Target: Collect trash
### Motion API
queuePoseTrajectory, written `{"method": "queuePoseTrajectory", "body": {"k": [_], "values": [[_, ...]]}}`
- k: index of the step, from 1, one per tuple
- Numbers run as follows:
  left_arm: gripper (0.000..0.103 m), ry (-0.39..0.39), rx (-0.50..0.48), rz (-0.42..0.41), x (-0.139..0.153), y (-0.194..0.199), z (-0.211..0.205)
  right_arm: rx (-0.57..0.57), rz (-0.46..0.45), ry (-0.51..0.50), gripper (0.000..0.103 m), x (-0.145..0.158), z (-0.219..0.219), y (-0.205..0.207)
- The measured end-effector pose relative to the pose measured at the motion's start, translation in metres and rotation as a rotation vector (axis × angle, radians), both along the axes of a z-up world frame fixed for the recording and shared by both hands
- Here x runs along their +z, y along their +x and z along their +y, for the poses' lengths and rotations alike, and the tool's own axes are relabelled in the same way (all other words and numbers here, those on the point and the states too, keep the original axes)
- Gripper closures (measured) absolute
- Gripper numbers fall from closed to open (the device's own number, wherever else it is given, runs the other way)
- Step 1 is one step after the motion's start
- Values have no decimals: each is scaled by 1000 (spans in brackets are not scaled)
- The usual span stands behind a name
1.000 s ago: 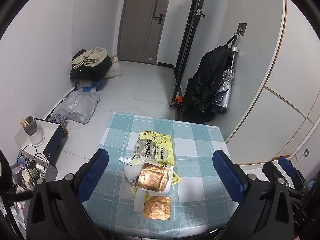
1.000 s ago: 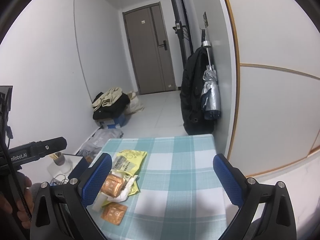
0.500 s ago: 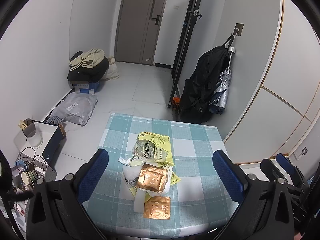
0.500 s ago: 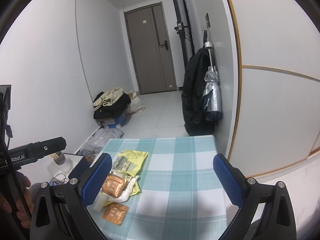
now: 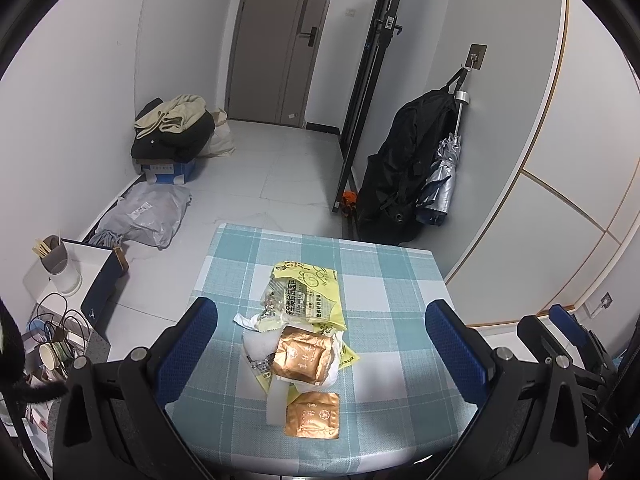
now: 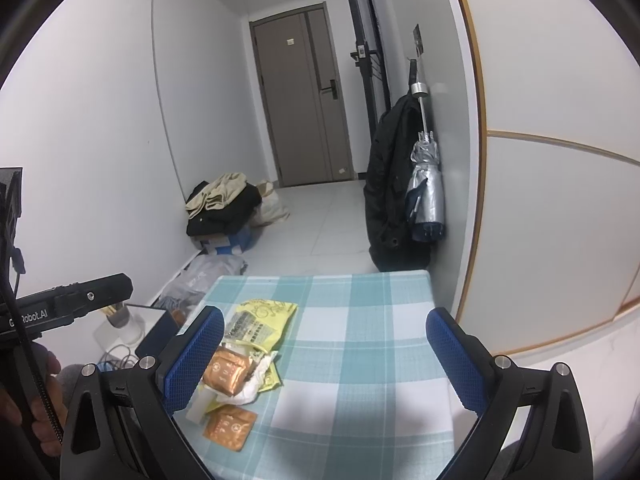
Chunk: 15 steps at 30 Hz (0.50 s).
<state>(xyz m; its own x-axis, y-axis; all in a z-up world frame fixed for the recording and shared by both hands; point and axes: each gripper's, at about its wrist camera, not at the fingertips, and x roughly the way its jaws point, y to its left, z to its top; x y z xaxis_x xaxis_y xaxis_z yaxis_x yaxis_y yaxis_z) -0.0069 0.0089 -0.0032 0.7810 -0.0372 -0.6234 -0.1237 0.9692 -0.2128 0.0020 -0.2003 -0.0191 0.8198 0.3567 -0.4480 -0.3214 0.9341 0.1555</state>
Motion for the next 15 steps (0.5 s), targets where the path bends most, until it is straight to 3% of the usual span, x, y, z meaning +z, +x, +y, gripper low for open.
{"method": "queuePoseTrajectory", "body": {"k": [15], "values": [[1, -34, -11, 39, -14, 11, 10, -6, 32, -4, 1, -12, 1, 9]]}}
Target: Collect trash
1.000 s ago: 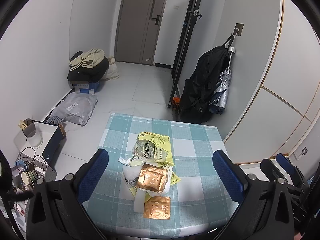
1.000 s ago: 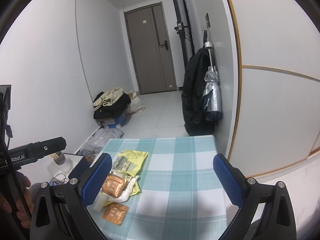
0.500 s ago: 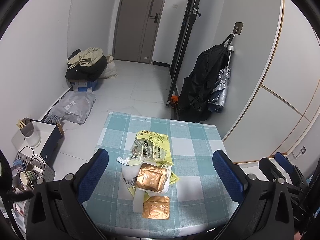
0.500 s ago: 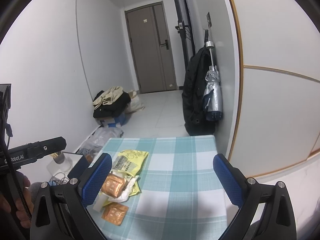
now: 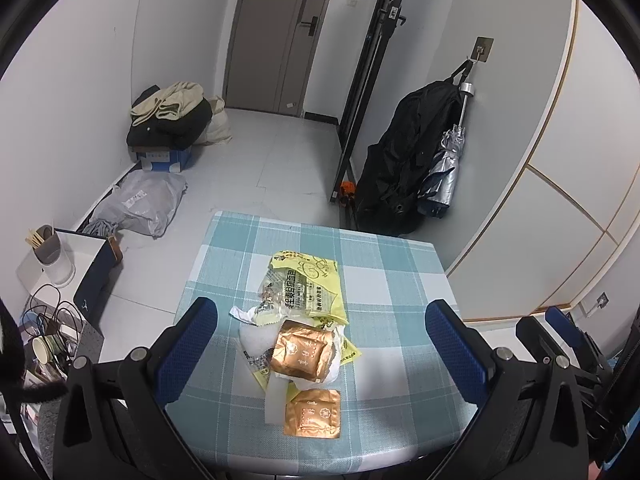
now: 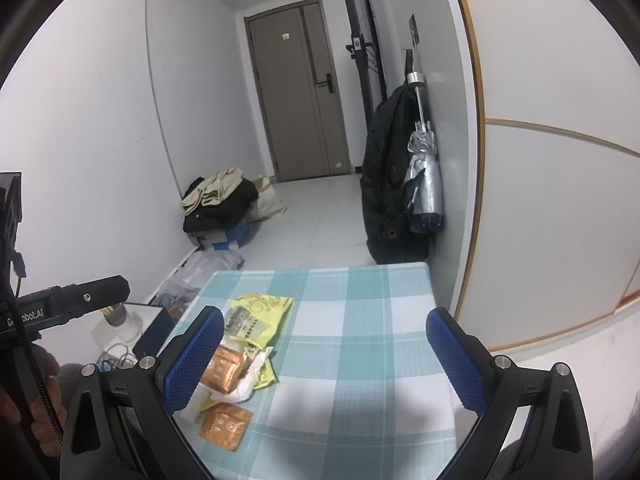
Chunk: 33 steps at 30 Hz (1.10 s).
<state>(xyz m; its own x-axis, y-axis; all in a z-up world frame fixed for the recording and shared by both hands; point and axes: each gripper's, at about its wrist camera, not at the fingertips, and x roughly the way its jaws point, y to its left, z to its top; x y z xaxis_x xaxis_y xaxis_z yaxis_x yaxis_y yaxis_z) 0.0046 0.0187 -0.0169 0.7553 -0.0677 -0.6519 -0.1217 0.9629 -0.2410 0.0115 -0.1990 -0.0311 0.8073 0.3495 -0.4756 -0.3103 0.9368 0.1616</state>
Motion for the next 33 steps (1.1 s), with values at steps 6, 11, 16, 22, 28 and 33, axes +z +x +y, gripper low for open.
{"method": "queuePoseTrajectory", "body": {"k": [6, 11, 16, 22, 28, 33], "values": [[1, -35, -14, 46, -15, 10, 8, 7, 44, -7, 1, -14, 5, 10], [1, -75, -44, 124, -37, 21, 18, 2, 75, -7, 1, -27, 7, 20], [1, -119, -73, 219, -62, 27, 27, 13, 91, -17, 1, -38, 12, 29], [4, -164, -107, 339, -92, 26, 31, 31, 110, -32, 1, -51, 16, 36], [11, -144, -157, 403, -110, 23, 27, 41, 128, -34, 1, -59, 22, 45], [15, -123, -191, 433, -116, 22, 23, 40, 146, -28, 1, -65, 22, 49]]}}
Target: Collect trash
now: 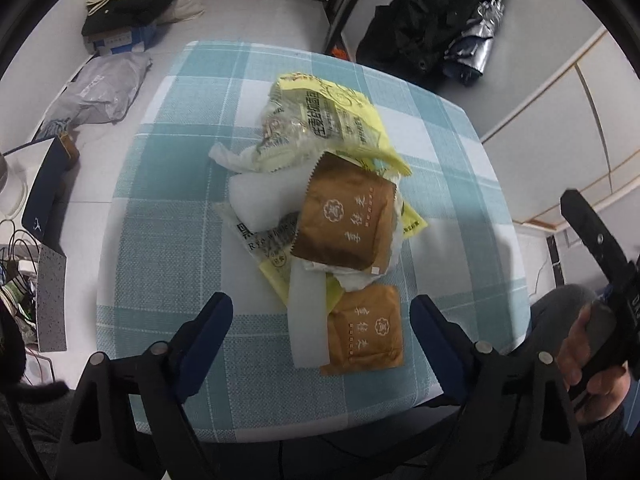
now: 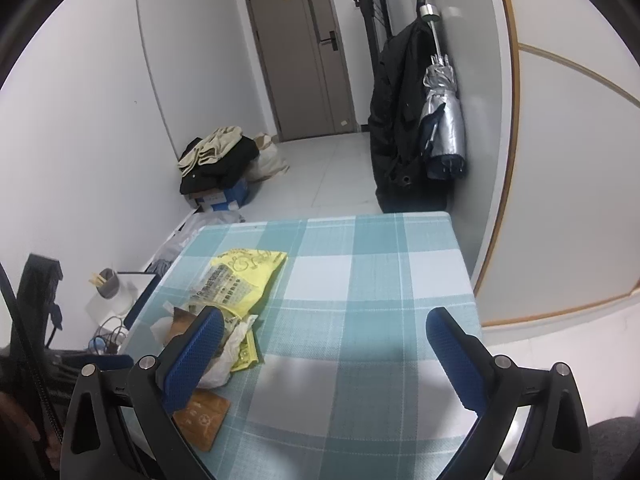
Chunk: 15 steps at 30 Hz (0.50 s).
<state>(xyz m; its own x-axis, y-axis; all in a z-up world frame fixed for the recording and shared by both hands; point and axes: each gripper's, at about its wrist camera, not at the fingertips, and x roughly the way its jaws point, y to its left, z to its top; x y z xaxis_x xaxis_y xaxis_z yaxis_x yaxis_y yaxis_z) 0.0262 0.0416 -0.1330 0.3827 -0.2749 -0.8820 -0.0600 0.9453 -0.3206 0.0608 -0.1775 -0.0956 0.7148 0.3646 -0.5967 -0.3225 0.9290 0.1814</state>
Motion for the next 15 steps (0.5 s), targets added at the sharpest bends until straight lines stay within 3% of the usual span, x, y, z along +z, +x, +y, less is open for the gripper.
{"method": "queuePoseTrajectory", "body": {"k": [2, 4, 7, 11, 15], "values": [[17, 11, -9, -1, 0, 0, -1, -2, 10, 6, 1, -2, -1, 2], [34, 8, -14, 14, -3, 2, 0, -2, 12, 10, 1, -3, -1, 3], [53, -6, -17, 40, -10, 6, 2, 2, 12, 8, 1, -3, -1, 2], [65, -1, -27, 35, -10, 6, 0, 2, 14, 10, 1, -4, -2, 2], [87, -4, -14, 39, -12, 7, 3, -1, 14, 17, 1, -3, -4, 1]]}}
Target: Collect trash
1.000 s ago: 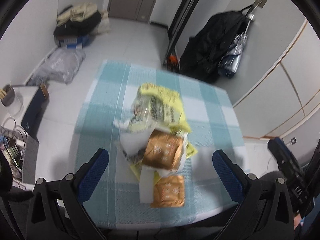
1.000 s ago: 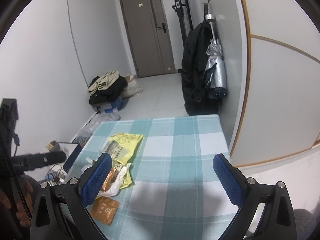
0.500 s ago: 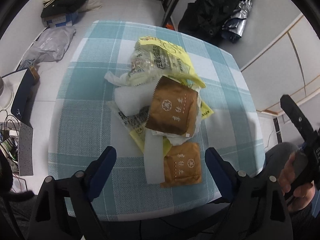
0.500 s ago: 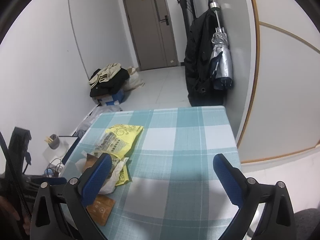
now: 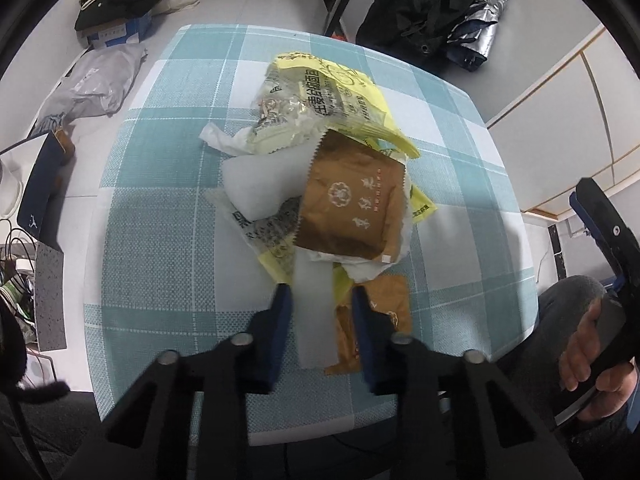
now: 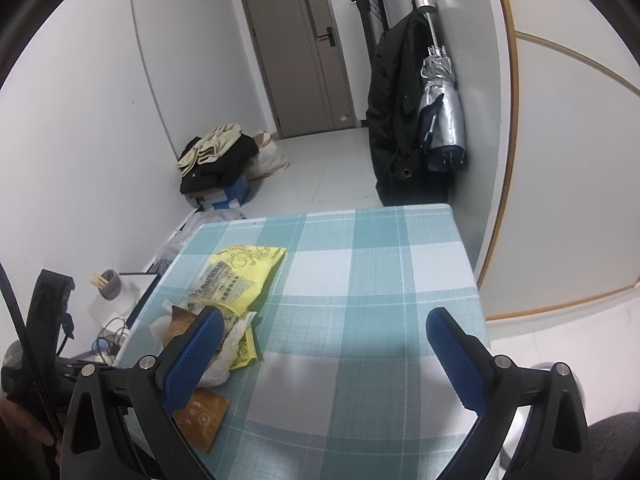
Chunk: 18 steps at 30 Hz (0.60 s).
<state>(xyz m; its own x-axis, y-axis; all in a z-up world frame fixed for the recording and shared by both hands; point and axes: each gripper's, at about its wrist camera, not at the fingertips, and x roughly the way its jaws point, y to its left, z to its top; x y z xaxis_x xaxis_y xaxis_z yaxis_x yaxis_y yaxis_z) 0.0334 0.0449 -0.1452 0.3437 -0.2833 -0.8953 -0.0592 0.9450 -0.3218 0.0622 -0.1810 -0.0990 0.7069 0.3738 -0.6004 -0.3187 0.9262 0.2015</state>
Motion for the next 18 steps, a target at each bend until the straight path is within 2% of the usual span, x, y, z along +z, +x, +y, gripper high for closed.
{"method": "queuePoseTrajectory", "body": {"k": [4, 7, 13, 18], "values": [[92, -22, 14, 7, -2, 1, 4, 0, 3, 1, 1, -1, 0, -1], [97, -10, 8, 6, 0, 2, 2, 1, 3, 0, 1, -1, 0, -2], [100, -22, -7, -23, 12, 3, 1, -2, 8, 1, 1, -3, -2, -2], [100, -81, -1, -37, 24, 4, 5, -12, 16, 11, 1, -4, -5, -3]]}}
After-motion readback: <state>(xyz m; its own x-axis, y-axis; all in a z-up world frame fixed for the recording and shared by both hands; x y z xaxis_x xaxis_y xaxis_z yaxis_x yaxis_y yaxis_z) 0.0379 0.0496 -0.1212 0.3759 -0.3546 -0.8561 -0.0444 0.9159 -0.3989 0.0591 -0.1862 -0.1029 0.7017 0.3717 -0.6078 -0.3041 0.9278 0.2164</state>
